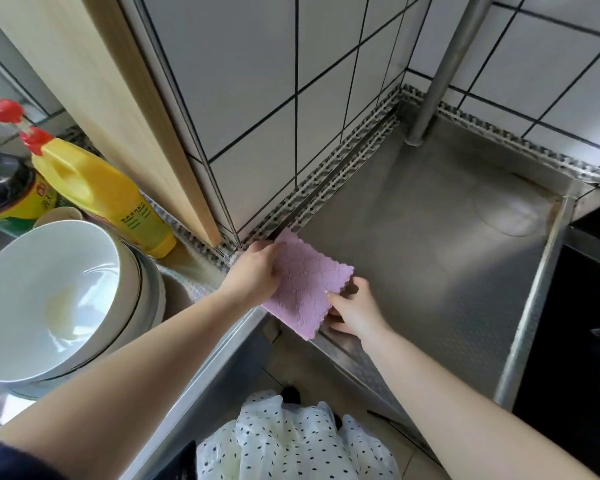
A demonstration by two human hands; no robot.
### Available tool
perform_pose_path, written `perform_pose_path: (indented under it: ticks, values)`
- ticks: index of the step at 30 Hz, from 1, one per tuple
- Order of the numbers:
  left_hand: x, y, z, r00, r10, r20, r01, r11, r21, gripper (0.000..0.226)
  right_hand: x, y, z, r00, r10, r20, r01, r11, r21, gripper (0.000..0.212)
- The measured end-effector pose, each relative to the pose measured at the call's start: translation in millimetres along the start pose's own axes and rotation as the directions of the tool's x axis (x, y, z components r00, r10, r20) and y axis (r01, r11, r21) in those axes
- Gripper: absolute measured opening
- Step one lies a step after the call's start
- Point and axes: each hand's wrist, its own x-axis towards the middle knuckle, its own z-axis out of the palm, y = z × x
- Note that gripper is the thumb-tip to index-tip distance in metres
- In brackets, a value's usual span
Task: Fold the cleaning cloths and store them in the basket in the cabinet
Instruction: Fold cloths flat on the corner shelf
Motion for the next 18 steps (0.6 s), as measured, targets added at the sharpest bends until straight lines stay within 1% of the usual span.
perform_pose_path:
  ticks: [3, 4, 6, 9, 12, 14, 16, 18]
  values:
    - [-5.3, -5.8, 2.6, 1.000, -0.007, 0.022, 0.007, 1.000, 0.003, 0.061, -4.4, 11.1, -4.2, 1.000, 0.023, 0.006, -0.022, 0.992, -0.124, 0.063]
    - [-5.5, -7.8, 3.6, 0.999, -0.016, 0.033, 0.016, 1.000, -0.006, 0.061, -5.7, 13.6, -4.3, 0.999, 0.035, 0.019, -0.032, 0.991, -0.131, 0.067]
    - [-5.6, -10.2, 6.1, 0.997, -0.042, 0.071, 0.043, 0.999, -0.023, 0.061, -8.2, 15.9, -1.0, 0.998, 0.058, 0.037, -0.055, 0.994, -0.094, 0.066]
    - [-4.9, -11.4, 9.9, 0.993, -0.067, 0.101, 0.072, 0.996, -0.046, 0.060, -7.4, 16.9, 7.7, 0.994, 0.105, 0.035, -0.106, 0.994, 0.032, 0.056]
    - [-3.9, -12.9, 11.3, 0.992, -0.075, 0.104, 0.081, 0.995, -0.053, 0.061, -5.6, 17.7, 16.1, 0.992, 0.121, 0.016, -0.122, 0.974, 0.190, 0.048]
    - [-3.7, -12.7, 11.4, 0.990, -0.080, 0.114, 0.091, 0.991, -0.094, 0.062, -8.6, 14.1, 19.1, 0.990, 0.142, 0.025, -0.141, 0.920, 0.365, 0.040]
    - [-4.3, -11.5, 8.7, 0.990, -0.085, 0.117, 0.103, 0.982, -0.156, 0.061, -13.4, 9.5, 19.7, 0.981, 0.165, 0.105, -0.196, 0.823, 0.533, 0.036]
    - [-6.5, -7.2, 3.5, 0.992, -0.072, 0.103, 0.092, 0.975, -0.201, 0.058, -17.7, 6.6, 13.6, 0.969, 0.163, 0.187, -0.243, 0.772, 0.587, 0.035]
